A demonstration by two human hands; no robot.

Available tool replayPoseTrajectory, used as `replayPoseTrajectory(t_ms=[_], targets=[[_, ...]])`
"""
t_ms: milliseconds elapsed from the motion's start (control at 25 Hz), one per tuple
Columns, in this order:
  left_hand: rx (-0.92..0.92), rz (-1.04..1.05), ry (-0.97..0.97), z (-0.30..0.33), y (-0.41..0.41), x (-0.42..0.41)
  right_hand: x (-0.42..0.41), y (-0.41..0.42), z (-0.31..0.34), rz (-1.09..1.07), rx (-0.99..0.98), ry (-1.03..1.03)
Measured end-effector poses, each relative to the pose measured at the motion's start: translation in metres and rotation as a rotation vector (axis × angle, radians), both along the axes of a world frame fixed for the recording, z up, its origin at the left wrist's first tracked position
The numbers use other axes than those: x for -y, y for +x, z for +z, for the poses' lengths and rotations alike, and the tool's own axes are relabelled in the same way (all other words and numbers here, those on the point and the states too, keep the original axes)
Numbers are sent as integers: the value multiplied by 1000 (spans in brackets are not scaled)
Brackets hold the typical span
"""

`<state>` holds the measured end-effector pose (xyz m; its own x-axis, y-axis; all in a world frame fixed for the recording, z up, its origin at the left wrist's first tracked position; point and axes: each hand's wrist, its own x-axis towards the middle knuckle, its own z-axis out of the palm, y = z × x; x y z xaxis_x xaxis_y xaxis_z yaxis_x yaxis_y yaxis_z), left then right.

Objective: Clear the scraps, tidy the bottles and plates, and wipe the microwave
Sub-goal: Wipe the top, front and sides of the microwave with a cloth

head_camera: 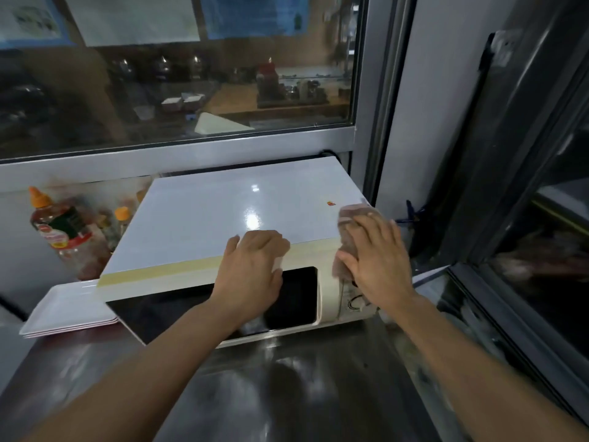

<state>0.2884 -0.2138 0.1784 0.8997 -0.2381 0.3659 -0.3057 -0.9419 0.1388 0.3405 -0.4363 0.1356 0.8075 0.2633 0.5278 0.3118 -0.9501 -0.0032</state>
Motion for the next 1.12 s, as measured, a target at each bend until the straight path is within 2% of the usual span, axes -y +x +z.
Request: replayPoseTrajectory(t_ms=[120,240,320,440,560,640,760,1000,1120], targets=[[-21,8,-2,-6,8,18,37,8,-7,-47,-152,289],[-12,41,-88,-10,14,26,44,-3,-41,-113,-340,586],[9,50,-136,-12,16,27,39,-13,-63,-103,-343,768],[33,58,-160,-13,15,29,34,-13,-52,-66,-210,990],[58,104,-180,-17,13,36,32,-6,-22,89,-157,1041],[69,129,-189,-18,12,40,28,-4,-11,207,-193,933],[72,142,-178,-19,12,41,27,1,-9,238,-147,717],[73,146,-163,-19,8,41,25,0,-23,266,-91,934],[57,144,-164,-19,6,40,22,-5,-39,126,-217,1128]])
